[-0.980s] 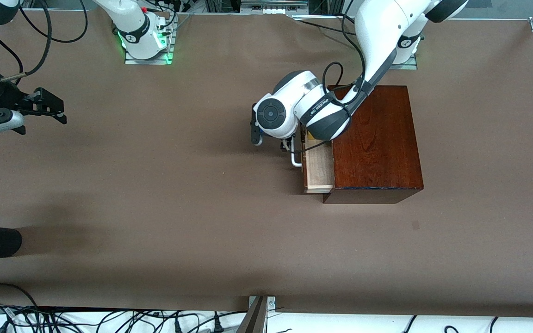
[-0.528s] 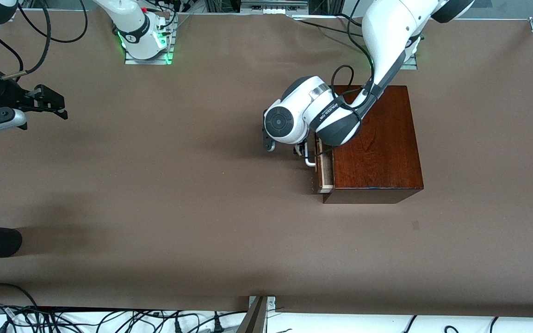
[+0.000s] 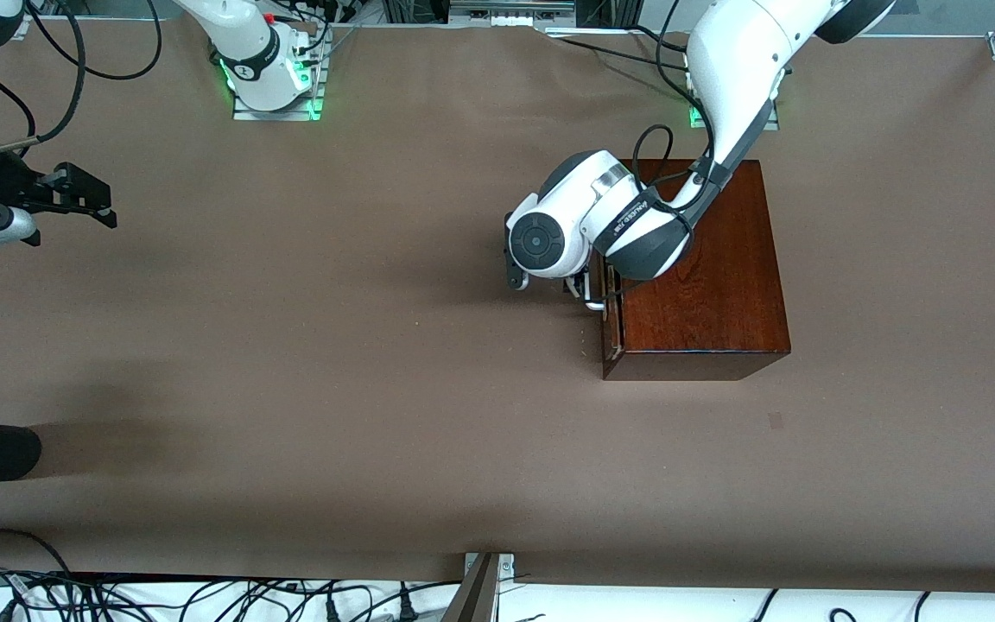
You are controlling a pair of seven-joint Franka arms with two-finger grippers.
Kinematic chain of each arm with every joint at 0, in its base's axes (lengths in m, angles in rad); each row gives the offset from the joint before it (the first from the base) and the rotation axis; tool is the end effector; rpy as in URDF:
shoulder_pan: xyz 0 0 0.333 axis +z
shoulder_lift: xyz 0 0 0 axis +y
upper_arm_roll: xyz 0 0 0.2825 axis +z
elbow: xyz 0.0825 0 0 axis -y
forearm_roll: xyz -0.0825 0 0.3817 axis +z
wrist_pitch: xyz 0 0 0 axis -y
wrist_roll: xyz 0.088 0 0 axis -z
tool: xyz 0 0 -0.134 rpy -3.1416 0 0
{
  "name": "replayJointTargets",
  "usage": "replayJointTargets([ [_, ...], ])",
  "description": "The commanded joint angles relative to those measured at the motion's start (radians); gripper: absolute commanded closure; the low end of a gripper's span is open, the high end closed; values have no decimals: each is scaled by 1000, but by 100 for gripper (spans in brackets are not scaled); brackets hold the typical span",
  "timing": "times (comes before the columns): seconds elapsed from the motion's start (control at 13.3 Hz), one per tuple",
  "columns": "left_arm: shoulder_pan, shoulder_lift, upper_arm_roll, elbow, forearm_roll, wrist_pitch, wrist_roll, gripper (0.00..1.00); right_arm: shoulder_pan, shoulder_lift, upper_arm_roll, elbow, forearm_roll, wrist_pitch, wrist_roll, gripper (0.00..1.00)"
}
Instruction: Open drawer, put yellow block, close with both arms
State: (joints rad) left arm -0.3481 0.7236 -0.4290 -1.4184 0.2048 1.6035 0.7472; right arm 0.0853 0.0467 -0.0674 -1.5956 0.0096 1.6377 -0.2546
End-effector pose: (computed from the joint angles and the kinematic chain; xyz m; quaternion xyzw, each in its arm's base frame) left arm 0.4868 -0.3978 0.2214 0.6930 -0.6803 -0.2344 0.0449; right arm 0.5695 0.0121 0.5320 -0.9908 -0.1355 0.0019 0.0035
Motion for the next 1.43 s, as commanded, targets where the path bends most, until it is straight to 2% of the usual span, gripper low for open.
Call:
replayJointTargets([
  [0.0,23,-64,6,-80,28,-8,-2,0,-9,10,11,23,-11,-4,8,0],
  [0.45,23,-67,3,-80,28,3,-2,0,-9,10,11,23,-11,-6,8,0],
  [0.68,20,-67,-4,-25,1,42,-26,0,-9,10,11,23,-11,-6,8,0],
  [0.75,17,-70,-4,-1,-7,42,-72,0,-9,10,11,23,-11,-6,8,0],
  [0.9,11,-84,-11,36,-28,42,-286,0,-7,10,11,23,-11,-6,8,0],
  [1.06,17,-120,-14,84,-4,27,-408,0,-6,10,12,23,-11,-6,8,0],
  [1.36,139,-240,2,96,51,27,-349,0,-6,10,14,23,-11,-4,8,0],
])
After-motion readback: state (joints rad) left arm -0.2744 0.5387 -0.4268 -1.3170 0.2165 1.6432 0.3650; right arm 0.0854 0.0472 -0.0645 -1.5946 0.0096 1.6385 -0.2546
